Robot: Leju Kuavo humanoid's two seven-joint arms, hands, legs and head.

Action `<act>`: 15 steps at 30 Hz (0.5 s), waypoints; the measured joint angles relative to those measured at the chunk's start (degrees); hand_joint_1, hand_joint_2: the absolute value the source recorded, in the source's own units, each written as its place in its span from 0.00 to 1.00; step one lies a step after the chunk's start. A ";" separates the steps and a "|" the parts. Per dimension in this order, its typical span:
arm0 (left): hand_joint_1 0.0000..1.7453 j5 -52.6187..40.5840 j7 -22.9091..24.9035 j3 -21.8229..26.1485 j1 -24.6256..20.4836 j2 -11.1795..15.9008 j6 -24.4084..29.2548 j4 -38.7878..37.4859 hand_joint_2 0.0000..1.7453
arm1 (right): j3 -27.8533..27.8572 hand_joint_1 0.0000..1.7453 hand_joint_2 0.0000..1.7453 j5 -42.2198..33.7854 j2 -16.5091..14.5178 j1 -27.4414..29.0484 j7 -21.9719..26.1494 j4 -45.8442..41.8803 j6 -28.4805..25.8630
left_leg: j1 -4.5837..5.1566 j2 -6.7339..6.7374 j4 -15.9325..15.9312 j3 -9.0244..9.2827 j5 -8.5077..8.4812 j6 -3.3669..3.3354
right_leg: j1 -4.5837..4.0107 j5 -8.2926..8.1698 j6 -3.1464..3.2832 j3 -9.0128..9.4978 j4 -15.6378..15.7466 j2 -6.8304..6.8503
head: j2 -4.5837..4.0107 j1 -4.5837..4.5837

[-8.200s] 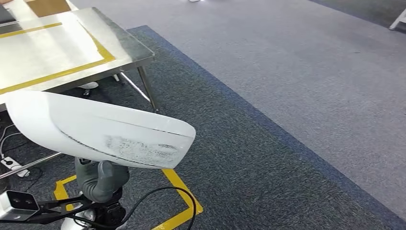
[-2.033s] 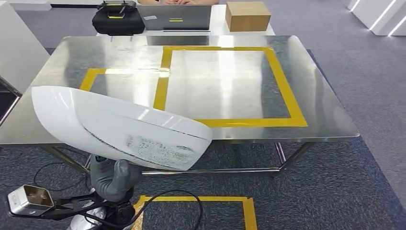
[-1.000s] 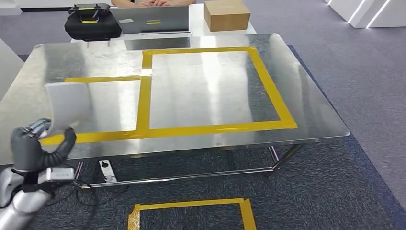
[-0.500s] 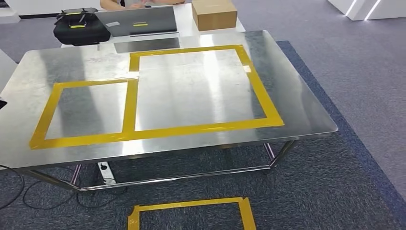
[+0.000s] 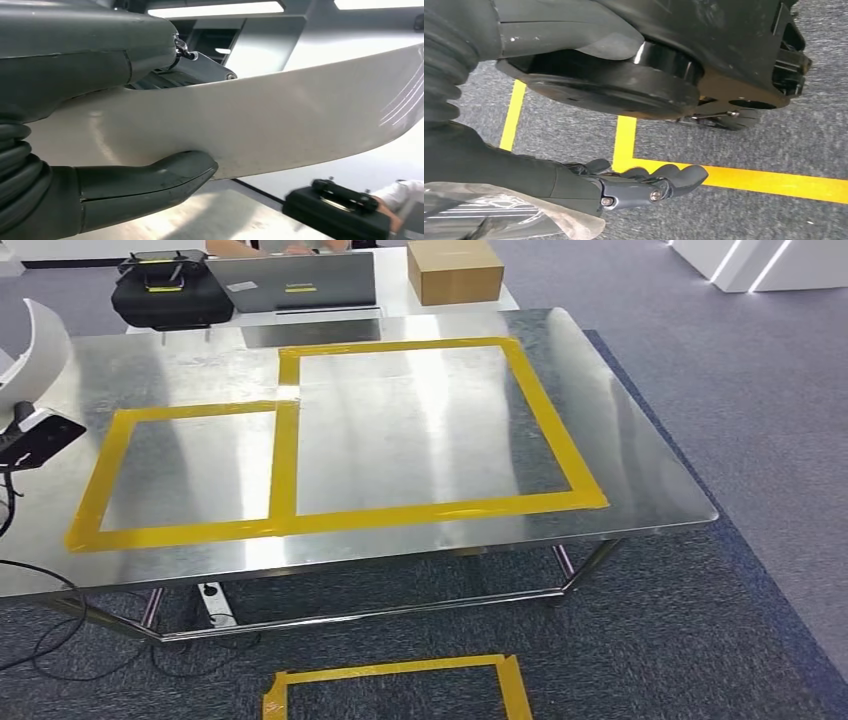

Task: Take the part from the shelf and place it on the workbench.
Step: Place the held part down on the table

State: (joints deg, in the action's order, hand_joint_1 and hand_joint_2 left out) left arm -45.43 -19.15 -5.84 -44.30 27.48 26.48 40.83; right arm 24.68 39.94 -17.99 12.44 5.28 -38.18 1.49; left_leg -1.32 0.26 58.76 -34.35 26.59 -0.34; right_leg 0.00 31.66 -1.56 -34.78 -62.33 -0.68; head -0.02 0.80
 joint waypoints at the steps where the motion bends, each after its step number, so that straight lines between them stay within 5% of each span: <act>1: 1.00 -0.14 -0.07 -0.59 -0.57 -0.89 -0.23 -0.49 1.00 | 0.00 0.00 1.00 0.08 0.07 -0.13 0.20 0.21 0.01 | 0.03 0.01 0.00 -0.02 0.00 -0.23 | 0.04 1.52 -0.20 -1.88 -3.67 0.13 | 0.00 -0.10; 3: 1.00 -0.72 -0.05 -1.99 -1.24 -2.85 -0.48 -1.50 1.00 | 0.00 0.00 1.00 0.16 0.22 -0.44 0.63 0.65 0.01 | 0.15 -0.03 0.01 0.00 0.01 -0.42 | 0.09 3.65 -0.38 -5.98 -10.93 0.19 | 0.00 -0.19; 4: 1.00 -1.04 -0.02 -2.70 -1.39 -3.84 -0.50 -1.95 1.00 | 0.00 0.00 1.00 0.18 0.27 -0.61 0.82 0.82 0.00 | 0.21 -0.04 0.01 0.05 0.05 -0.47 | 0.07 3.42 -0.36 -7.11 -12.38 0.19 | 0.00 -0.21; 6: 1.00 -1.52 0.10 -4.07 -1.67 -5.63 -0.46 -2.61 1.00 | 0.00 0.00 1.00 0.19 0.43 -0.92 1.08 1.13 -0.02 | 0.31 -0.03 0.01 0.25 0.15 -0.47 | 0.03 0.00 -0.02 -6.11 -8.59 0.21 | 0.00 -0.21; 8: 0.50 -1.57 0.25 -5.15 -2.26 -6.86 -0.71 -2.95 1.00 | -0.01 0.00 0.50 0.21 0.66 -0.93 1.34 1.32 0.20 | 0.45 0.02 0.08 0.35 0.35 -0.27 | -0.09 -3.75 0.51 -2.52 -0.46 0.31 | 0.00 -0.20; 10: 0.00 -1.29 0.43 -6.05 -3.02 -7.67 -1.30 -3.18 1.00 | -0.01 0.00 0.00 0.20 0.92 -0.70 1.53 1.35 0.68 | 0.64 0.05 0.13 0.22 0.39 0.16 | -0.24 -4.77 0.83 -0.43 3.70 0.38 | 0.00 -0.14; 13: 0.00 -1.04 0.89 -7.34 -3.75 -8.72 -2.07 -3.40 1.00 | 0.00 0.00 0.00 0.19 1.18 -0.34 1.54 1.35 1.21 | 0.59 0.04 0.19 0.15 0.59 0.92 | -0.18 -4.88 1.45 -0.10 4.20 0.36 | 0.00 -0.11; 15: 0.00 -0.96 1.16 -7.94 -4.14 -9.10 -2.28 -3.49 1.00 | 0.00 0.00 0.00 0.19 1.22 -0.35 1.52 1.35 1.37 | 0.51 0.00 3.25 -1.08 2.71 1.40 | 0.09 -5.10 2.06 0.08 4.53 0.35 | 0.00 0.14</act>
State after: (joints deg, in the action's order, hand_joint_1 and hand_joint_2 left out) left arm -46.39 -17.99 -13.78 -48.44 18.38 24.20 37.34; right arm 24.68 40.12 -16.76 12.10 6.80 -36.83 2.85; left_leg -0.81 0.26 62.01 -35.43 29.31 1.06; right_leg 0.10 26.56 0.50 -34.70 -57.80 -0.33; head -0.02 0.94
